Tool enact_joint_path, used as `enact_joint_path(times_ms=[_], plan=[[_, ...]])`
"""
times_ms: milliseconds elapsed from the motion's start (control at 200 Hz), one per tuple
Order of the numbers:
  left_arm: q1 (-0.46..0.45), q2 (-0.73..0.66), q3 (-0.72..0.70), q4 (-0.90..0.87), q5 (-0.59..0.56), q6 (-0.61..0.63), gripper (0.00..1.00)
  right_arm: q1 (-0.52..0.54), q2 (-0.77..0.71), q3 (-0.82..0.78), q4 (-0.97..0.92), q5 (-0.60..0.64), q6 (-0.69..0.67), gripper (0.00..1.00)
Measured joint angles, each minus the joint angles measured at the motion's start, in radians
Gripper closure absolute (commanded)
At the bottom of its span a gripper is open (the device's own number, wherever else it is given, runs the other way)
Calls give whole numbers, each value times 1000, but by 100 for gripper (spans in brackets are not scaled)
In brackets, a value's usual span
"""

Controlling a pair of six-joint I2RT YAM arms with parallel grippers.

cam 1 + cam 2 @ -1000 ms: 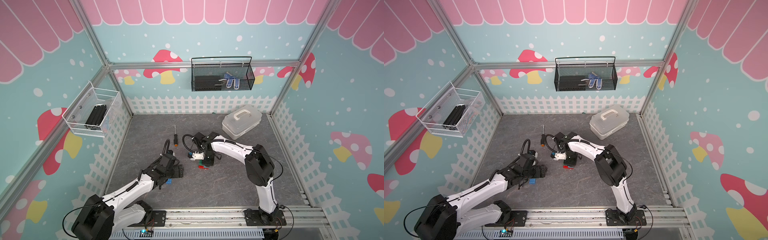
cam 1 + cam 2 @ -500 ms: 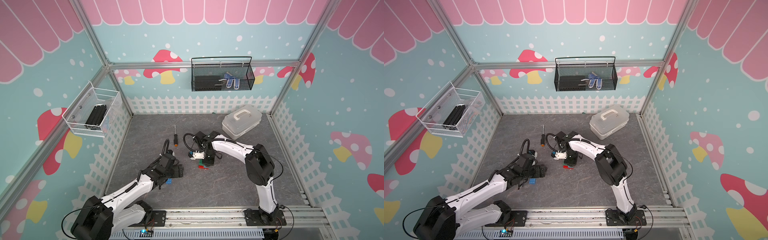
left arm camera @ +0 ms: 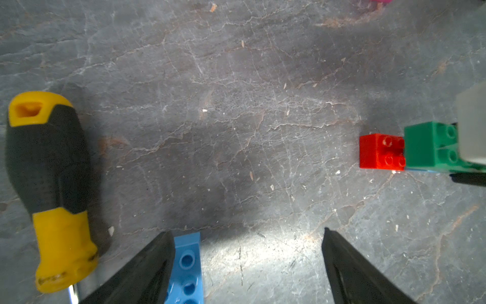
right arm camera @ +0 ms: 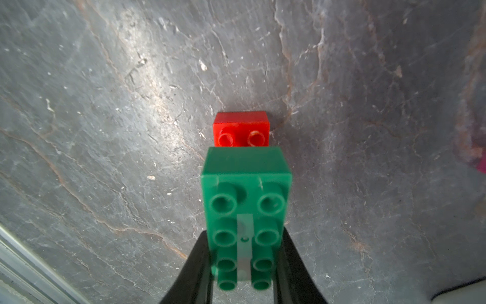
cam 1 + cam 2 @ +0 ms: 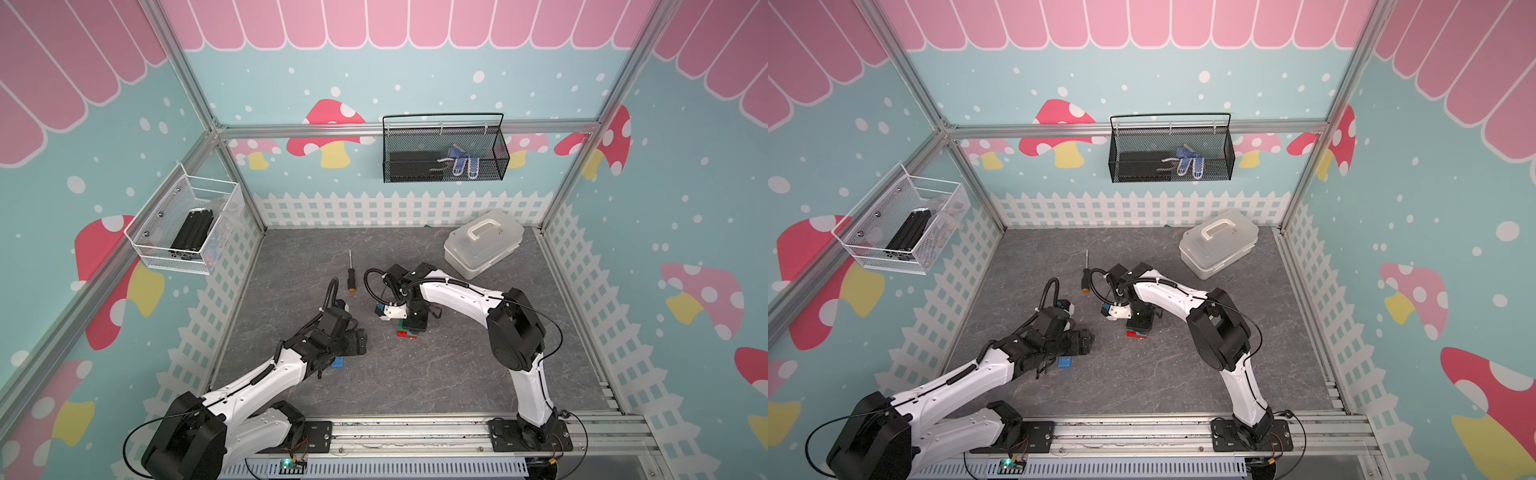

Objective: Assemble the number 5 with lego
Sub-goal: Assemble the lego brick with the lego brick.

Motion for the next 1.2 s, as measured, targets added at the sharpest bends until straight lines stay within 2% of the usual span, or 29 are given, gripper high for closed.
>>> enact_joint_path(times_ms=[205,505,680,806,1196], plan=[[23,-85,-70,-28,-11,0,9,80,80,141,-74,-45,-147,100],[50,-201,-155,-55,-45,-1,9,94,148,226,-179,-66,-311,98],[56,-201,-179,-59,-47,-5,9,121,208,300,-201,-55,-346,97],[57,-202,-184,-58,-48,-5,9,135,246,303,-215,-51,-360,95],[58,-202,-188,-49,-47,-8,9,153,325,340,-262,-23,-388,97]])
